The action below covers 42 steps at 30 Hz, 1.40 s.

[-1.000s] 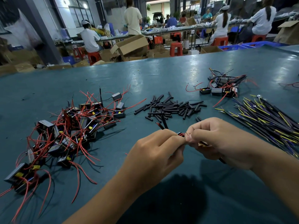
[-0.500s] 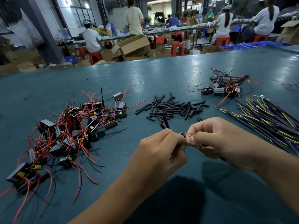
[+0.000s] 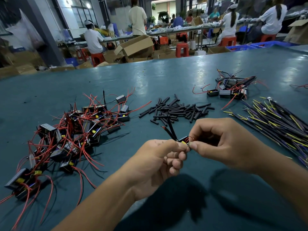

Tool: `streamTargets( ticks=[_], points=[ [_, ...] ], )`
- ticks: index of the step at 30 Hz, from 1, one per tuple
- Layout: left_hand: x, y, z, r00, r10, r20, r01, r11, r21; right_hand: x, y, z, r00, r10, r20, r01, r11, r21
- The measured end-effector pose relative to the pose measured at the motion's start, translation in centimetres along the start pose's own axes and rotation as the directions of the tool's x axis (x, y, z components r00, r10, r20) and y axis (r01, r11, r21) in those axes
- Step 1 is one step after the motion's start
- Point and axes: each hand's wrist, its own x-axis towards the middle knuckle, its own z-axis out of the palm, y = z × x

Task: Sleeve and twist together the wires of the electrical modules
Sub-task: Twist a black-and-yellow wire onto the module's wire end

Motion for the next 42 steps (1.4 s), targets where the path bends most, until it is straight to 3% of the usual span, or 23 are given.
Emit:
streamTargets(
  ticks=[2, 4, 6, 8, 9, 14, 18, 21, 24, 26, 31, 34, 37, 42],
  points=[
    [0.1, -0.3, -0.1, 0.982, 0.190, -0.011, -0.188, 0.978, 0.093, 0.2, 0.0, -0.1, 0.998, 0.061, 0.011, -0.062, 0.994, 0.086],
    [0.1, -0.6, -0.4, 0.886, 0.464, -0.004, -0.440, 0.844, 0.307, 0.3, 0.0, -0.2, 0.990, 0.136, 0.025, -0.138, 0.972, 0.188],
    [0.2, -0.9, -0.8, 0.730, 0.677, 0.096, -0.594, 0.559, 0.578, 0.4, 0.0, -0.3, 0.971, 0.236, 0.046, -0.239, 0.924, 0.298],
    [0.4, -0.9, -1.0, 0.592, 0.769, 0.240, -0.644, 0.272, 0.715, 0.4, -0.1, -0.3, 0.947, 0.305, 0.104, -0.321, 0.874, 0.365],
    [0.5, -0.9, -1.0, 0.542, 0.791, 0.283, -0.648, 0.179, 0.740, 0.3, -0.1, -0.3, 0.939, 0.314, 0.141, -0.344, 0.855, 0.389],
    [0.9, -1.2, -1.2, 0.417, 0.840, 0.347, -0.661, 0.018, 0.750, 0.2, -0.2, -0.3, 0.911, 0.315, 0.266, -0.410, 0.753, 0.515],
    [0.8, -1.2, -1.1, 0.412, 0.831, 0.373, -0.620, -0.044, 0.783, 0.1, 0.0, -0.4, 0.906, 0.312, 0.285, -0.422, 0.711, 0.562],
    [0.7, -1.3, -1.0, 0.492, 0.822, 0.286, -0.573, 0.060, 0.817, 0.2, 0.0, -0.4, 0.934, 0.279, 0.224, -0.358, 0.753, 0.552],
    [0.5, -1.4, -0.6, 0.659, 0.744, 0.108, -0.529, 0.356, 0.770, 0.2, 0.1, -0.6, 0.960, 0.241, 0.141, -0.279, 0.849, 0.449],
    [0.5, -1.3, -0.4, 0.761, 0.648, 0.039, -0.493, 0.538, 0.683, 0.2, 0.4, -0.7, 0.976, 0.191, 0.101, -0.214, 0.912, 0.349],
    [0.5, -0.9, -0.4, 0.864, 0.503, -0.029, -0.412, 0.738, 0.535, 0.1, 1.0, -0.9, 0.987, 0.135, 0.088, -0.152, 0.962, 0.228],
    [0.3, -0.9, -0.4, 0.967, 0.251, -0.042, -0.231, 0.935, 0.267, 0.0, 1.3, -0.8, 0.994, 0.100, 0.053, -0.105, 0.990, 0.093],
    [0.3, -0.9, -0.6, 0.999, 0.052, -0.004, -0.051, 0.996, 0.080, 0.1, 1.6, -0.4, 0.999, 0.023, 0.040, -0.020, 0.996, -0.087],
    [0.3, -0.6, -0.9, 0.999, 0.046, -0.004, -0.046, 0.996, 0.075, 0.3, 1.8, -0.6, 1.000, -0.001, 0.016, 0.003, 0.993, -0.116]
  ],
)
